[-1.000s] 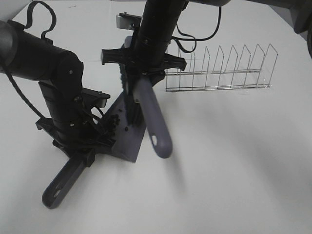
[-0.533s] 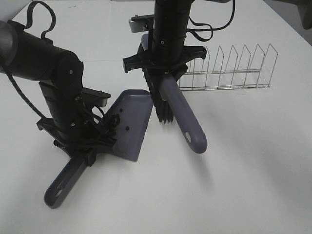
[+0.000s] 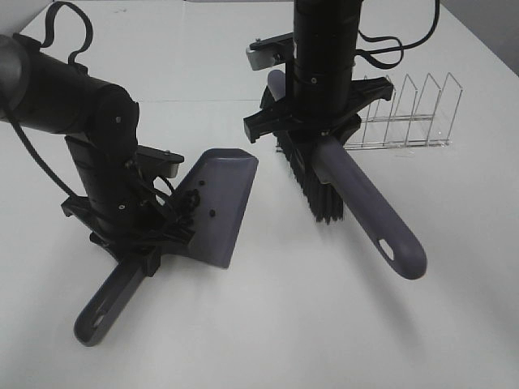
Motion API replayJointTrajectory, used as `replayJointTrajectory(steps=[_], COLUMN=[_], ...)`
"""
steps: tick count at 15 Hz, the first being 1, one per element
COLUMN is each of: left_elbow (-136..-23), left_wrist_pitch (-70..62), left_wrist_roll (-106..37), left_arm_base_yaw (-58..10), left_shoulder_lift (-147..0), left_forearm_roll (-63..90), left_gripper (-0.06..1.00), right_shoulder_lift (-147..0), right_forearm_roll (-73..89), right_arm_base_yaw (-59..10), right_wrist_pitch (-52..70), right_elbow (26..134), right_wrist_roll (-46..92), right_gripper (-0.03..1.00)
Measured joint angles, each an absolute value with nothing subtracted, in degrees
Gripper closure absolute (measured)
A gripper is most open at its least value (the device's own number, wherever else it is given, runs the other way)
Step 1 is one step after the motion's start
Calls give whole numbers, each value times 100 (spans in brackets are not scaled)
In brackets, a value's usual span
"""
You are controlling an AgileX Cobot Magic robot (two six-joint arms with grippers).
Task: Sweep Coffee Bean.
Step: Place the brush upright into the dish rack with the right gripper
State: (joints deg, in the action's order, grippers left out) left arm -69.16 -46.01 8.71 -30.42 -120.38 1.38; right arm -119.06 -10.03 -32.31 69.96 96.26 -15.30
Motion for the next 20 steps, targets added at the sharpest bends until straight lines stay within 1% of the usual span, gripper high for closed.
replayJointTrajectory(steps=[5,7,8,11,13,16,20], left_elbow=[-6916,-6916,-6916,-6916,-6916,-6916,-6927], left_wrist_pitch=[-4601,-4601,-4601,-4595,-4595,-4595,-4601], left_wrist_roll=[871,871,859,859,859,859,859], left_arm_base_yaw=[-3042,-3042,-3042,-3042,-3042,-3042,-3042], left_shoulder_lift=[-12038,-12038,-12038,-12038,-12038,-12038,-12038], left_forearm_roll=[138,143,149,178,183,223,292], left_gripper=[61,61,61,61,61,61,61], right_shoulder_lift=[-10938,-10594,-10376,-10199,-10199,-10233,-10852], right_forearm_roll=[-968,-859,-665,-476,-384,-275,-69], right_arm_base_yaw=[-3231,-3088,-2699,-1604,-997,-470,-395], right_wrist_pitch=[6996,6996,6996,6996,6996,6984,6864], right_elbow=[8325,7752,7317,6738,6595,6583,7036], right_wrist_roll=[-1530,-1524,-1455,-1003,-642,-344,-97], right_gripper=[66,66,66,66,66,66,66])
